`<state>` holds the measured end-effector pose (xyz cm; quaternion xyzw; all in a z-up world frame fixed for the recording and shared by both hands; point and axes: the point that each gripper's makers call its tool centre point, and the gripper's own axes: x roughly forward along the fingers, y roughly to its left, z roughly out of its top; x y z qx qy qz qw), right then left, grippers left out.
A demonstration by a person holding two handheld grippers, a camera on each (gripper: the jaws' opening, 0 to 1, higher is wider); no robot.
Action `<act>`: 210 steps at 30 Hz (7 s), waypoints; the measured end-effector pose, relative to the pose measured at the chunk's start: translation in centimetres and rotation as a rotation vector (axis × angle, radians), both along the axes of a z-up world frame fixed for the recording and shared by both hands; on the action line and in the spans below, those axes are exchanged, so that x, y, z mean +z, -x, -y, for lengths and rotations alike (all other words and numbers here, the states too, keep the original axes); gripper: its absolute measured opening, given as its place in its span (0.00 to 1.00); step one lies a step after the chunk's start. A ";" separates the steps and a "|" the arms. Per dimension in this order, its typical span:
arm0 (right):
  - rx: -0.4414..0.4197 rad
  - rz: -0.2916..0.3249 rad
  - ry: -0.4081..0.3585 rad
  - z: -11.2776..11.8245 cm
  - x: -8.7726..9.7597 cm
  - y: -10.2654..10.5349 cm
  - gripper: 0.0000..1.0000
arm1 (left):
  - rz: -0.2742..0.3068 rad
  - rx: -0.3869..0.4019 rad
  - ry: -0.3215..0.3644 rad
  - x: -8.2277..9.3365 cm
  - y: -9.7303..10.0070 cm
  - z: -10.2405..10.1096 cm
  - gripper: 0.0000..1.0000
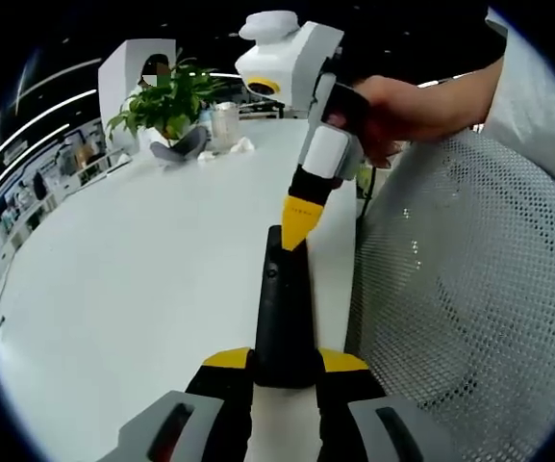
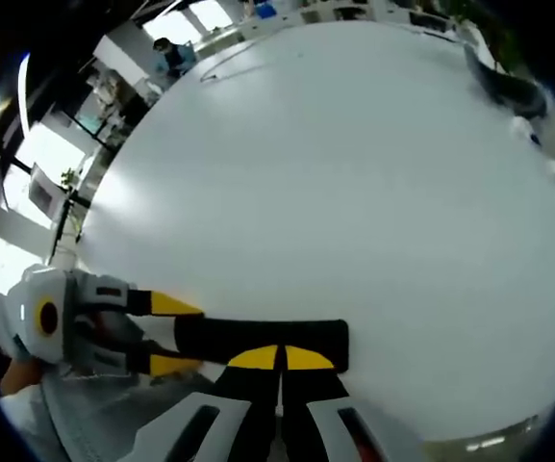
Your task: Press the specified remote control buttons in sequence, fully releasing each button before pressing the next.
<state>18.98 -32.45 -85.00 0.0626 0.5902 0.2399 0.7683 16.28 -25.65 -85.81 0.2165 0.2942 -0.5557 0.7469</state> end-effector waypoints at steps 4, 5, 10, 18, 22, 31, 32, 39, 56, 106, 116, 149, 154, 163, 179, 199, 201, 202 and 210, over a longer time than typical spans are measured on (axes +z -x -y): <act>0.015 -0.006 0.009 -0.1 -0.2 0.2 0.00 | 0.002 -0.015 0.001 0.0 0.2 0.1 0.24; 0.016 -0.007 0.012 -0.1 -0.2 0.3 0.00 | 0.002 -0.014 0.001 0.0 0.2 0.1 0.24; 0.015 -0.019 0.010 -0.1 -0.2 0.4 0.00 | 0.000 -0.013 0.002 0.0 0.2 0.1 0.24; -0.002 -0.025 -0.023 0.0 -0.3 0.2 0.00 | 0.001 -0.008 0.007 -0.1 0.1 0.1 0.25; -0.010 -0.021 -0.036 -0.1 -0.3 0.2 0.00 | 0.001 -0.009 0.007 -0.1 0.0 0.1 0.25; -0.011 -0.024 -0.044 0.0 -0.3 0.3 0.00 | 0.004 -0.017 0.006 -0.1 0.2 0.2 0.25; -0.014 -0.026 -0.048 0.0 -0.3 0.3 0.00 | 0.003 -0.019 0.005 -0.1 0.1 0.2 0.25; -0.048 -0.052 -0.081 0.0 -0.2 0.3 0.00 | -0.004 -0.006 0.003 0.0 0.0 0.1 0.25; -0.040 -0.005 -0.069 -0.2 -0.3 0.0 0.00 | -0.011 0.019 -0.005 0.0 -0.4 -0.9 0.25; 0.084 0.060 -0.061 -2.3 -0.2 0.2 0.00 | -0.005 -0.034 -0.017 -0.2 0.2 0.0 0.24; 0.042 0.011 -0.093 -2.3 -0.5 -0.1 0.00 | -0.006 -0.034 -0.017 -0.2 0.2 0.0 0.24; 0.003 -0.048 -0.109 -2.0 0.1 0.4 0.00 | -0.006 -0.021 -0.018 -0.1 0.1 -0.1 0.24; -0.044 -0.052 -0.127 -1.5 0.4 0.0 0.00 | -0.006 -0.020 -0.017 -0.2 0.1 -0.1 0.24; -0.026 -0.099 -0.148 -2.1 0.3 0.8 0.00 | -0.006 -0.018 -0.018 -0.1 0.1 -0.1 0.24; 0.033 -0.091 -0.093 -2.2 -0.1 1.3 0.00 | -0.008 -0.015 -0.016 -0.1 0.1 -0.2 0.24; 0.034 -0.069 -0.095 -2.0 -0.2 1.1 0.00 | -0.014 -0.018 -0.023 -0.2 0.2 0.0 0.24; 0.039 -0.064 -0.090 -2.0 -0.2 1.1 0.00 | -0.014 -0.018 -0.024 -0.2 0.2 0.0 0.24; 0.040 -0.063 -0.088 -2.0 -0.2 1.1 0.00 | -0.013 -0.018 -0.023 -0.2 0.2 0.0 0.24; 0.012 -0.062 -0.084 -1.6 -0.1 0.8 0.00 | -0.011 -0.019 -0.021 -0.2 0.2 0.0 0.24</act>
